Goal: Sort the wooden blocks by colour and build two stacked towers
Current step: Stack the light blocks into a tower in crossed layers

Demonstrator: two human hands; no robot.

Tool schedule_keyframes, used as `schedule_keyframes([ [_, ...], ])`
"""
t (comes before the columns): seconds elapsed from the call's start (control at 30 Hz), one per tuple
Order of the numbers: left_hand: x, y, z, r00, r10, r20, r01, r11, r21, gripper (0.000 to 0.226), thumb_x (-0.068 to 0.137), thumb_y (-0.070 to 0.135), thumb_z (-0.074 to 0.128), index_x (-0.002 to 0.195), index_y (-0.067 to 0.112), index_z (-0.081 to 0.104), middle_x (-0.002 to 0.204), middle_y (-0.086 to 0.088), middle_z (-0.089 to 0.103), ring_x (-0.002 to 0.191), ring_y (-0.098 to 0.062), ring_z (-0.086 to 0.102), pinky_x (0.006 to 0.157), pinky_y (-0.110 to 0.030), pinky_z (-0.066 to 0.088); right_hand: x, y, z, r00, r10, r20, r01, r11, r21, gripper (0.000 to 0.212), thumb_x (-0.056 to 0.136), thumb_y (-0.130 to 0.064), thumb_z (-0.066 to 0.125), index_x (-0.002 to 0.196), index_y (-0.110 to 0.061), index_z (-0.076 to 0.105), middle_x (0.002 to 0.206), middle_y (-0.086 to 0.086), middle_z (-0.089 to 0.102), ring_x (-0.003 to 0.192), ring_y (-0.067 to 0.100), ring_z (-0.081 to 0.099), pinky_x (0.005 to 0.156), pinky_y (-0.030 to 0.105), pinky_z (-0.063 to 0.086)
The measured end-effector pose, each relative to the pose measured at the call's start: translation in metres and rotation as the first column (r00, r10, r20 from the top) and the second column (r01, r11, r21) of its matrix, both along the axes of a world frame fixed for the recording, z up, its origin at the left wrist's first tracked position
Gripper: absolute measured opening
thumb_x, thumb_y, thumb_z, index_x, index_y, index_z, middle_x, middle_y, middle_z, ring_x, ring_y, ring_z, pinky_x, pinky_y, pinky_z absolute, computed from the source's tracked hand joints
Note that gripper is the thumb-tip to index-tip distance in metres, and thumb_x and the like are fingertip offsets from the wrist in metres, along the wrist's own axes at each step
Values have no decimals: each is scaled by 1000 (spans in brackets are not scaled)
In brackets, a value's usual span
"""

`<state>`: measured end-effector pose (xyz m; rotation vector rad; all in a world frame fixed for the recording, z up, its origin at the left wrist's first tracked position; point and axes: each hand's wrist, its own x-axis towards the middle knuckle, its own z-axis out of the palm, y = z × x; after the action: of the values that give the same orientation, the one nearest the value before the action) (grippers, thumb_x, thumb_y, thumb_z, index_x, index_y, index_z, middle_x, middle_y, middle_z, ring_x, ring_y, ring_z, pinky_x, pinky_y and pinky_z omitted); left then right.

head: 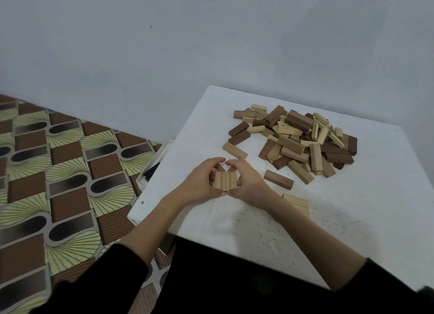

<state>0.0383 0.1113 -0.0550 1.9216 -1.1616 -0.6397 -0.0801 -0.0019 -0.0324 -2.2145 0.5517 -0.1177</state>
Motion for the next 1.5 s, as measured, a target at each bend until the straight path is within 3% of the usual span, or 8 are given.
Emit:
schedule_keyframes([
  [0.37,0,0,0,1000,8,-9,-8,1000,-1,78,67,10,84,133,19,43,109,9,54,84,-4,53,66,-6,43,1,-3,-3,998,53,-18,-54,997,-58,76,75,-8,73,140,-11,35,120,5,49,71,-1,42,60,6,34],
  [0.6,-3,0,6,1000,28,-5,-28,1000,8,75,66,13,85,130,21,46,104,13,55,80,1,54,63,-6,42,4,-4,9,994,95,-57,-99,992,-77,75,75,-10,73,139,-13,35,119,5,51,85,11,47,59,9,34],
  [0.77,-14,-11,28,1000,-11,-28,8,994,-109,71,65,5,83,123,25,48,100,11,58,69,-1,47,66,-12,43,-17,-16,30,998,61,11,-60,992,-107,72,73,-5,72,136,-18,38,112,0,51,73,1,45,60,10,36],
  [0.9,-36,-26,45,997,-60,48,67,985,-158,76,65,11,83,131,21,46,101,16,56,87,-4,48,73,-7,38,-52,-29,52,999,-4,43,10,991,-135,72,73,-9,74,134,-23,39,106,-11,50,74,3,50,61,14,43],
  [1.0,-59,-41,53,986,-131,106,148,974,-170,78,65,18,84,132,23,44,108,13,57,104,-4,45,80,-2,32,-83,-36,62,997,-28,66,39,985,-171,71,73,-10,75,130,-29,39,102,-18,46,80,-9,47,63,8,41],
  [1.1,-80,-53,55,969,-226,103,240,958,-158,77,66,18,85,132,24,46,108,6,59,101,-5,50,81,-8,40,-109,-42,61,997,-12,82,31,974,-226,70,71,-15,78,131,-21,43,98,-21,46,83,-17,43,66,2,38],
  [1.27,-106,-59,52,949,-311,42,314,943,-109,78,67,20,84,133,27,43,109,1,59,99,-6,53,83,-18,45,-137,-50,42,997,-74,28,79,968,-239,82,67,-28,82,137,-24,39,106,-12,52,93,2,46,67,10,37],
  [1.5,-109,-61,41,938,-335,89,339,941,-25,82,69,17,82,139,23,40,112,6,54,103,-5,47,78,2,32,-145,-52,24,996,-81,20,84,968,-238,87,69,-28,80,142,-26,33,112,-11,52,103,8,44,75,18,40],
])
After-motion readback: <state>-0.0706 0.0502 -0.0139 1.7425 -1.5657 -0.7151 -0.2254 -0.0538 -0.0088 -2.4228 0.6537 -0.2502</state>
